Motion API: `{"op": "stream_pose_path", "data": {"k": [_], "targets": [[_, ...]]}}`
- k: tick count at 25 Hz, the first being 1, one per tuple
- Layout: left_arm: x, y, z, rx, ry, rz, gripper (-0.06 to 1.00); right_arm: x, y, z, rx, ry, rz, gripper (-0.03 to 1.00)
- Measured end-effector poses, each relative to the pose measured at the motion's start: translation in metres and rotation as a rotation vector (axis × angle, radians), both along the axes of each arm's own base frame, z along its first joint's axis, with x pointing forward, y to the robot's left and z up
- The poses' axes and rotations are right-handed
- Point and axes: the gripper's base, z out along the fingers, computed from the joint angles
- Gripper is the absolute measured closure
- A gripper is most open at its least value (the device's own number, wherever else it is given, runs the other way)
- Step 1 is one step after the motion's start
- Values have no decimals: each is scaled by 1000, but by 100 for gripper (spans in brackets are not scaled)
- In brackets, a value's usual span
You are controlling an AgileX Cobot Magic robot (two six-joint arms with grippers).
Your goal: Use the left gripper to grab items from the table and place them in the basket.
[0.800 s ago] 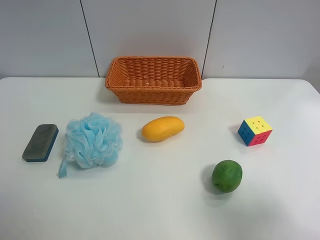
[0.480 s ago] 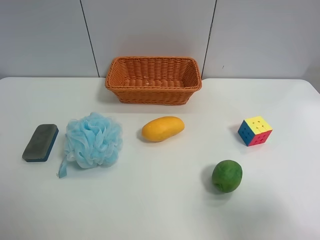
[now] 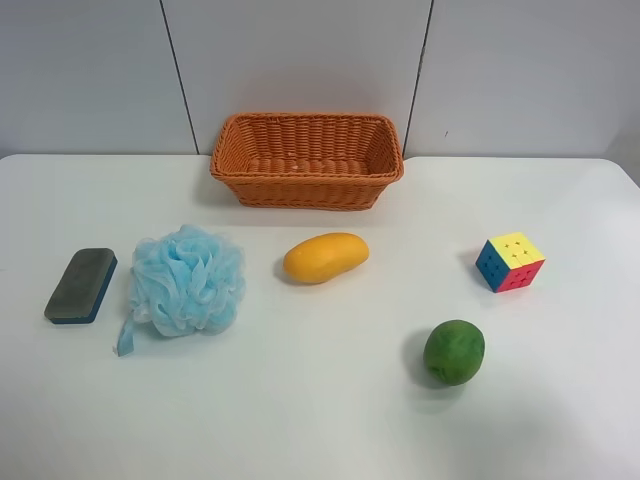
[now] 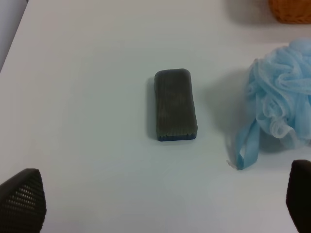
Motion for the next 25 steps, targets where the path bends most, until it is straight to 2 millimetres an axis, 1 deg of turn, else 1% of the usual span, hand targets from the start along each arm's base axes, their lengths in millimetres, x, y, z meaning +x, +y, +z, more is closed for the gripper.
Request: {"op": "stream_pose_path", "data": {"k": [12,14,16,19,20,23,25], "targets": [[0,-1,0,-6,-1,-4,-5,0,0,0,0,0,0,-2],[0,-1,5,-13,18,-5,-5,0,0,0,0,0,0,-2],[2,-1,15,-21,55,-8,-5,0,0,0,0,0,0,-2],[14,0,41,-30,122,-11,-5,0,0,0,0,0,0,-2],[22,1,48,-35,158,-12,-5,0,0,0,0,0,0,-2],[52,3,73,-46,234,-26,-5,0,0,0,0,0,0,-2],[77,4,82,-59,300,-41,-5,0,0,0,0,0,0,-2]]}}
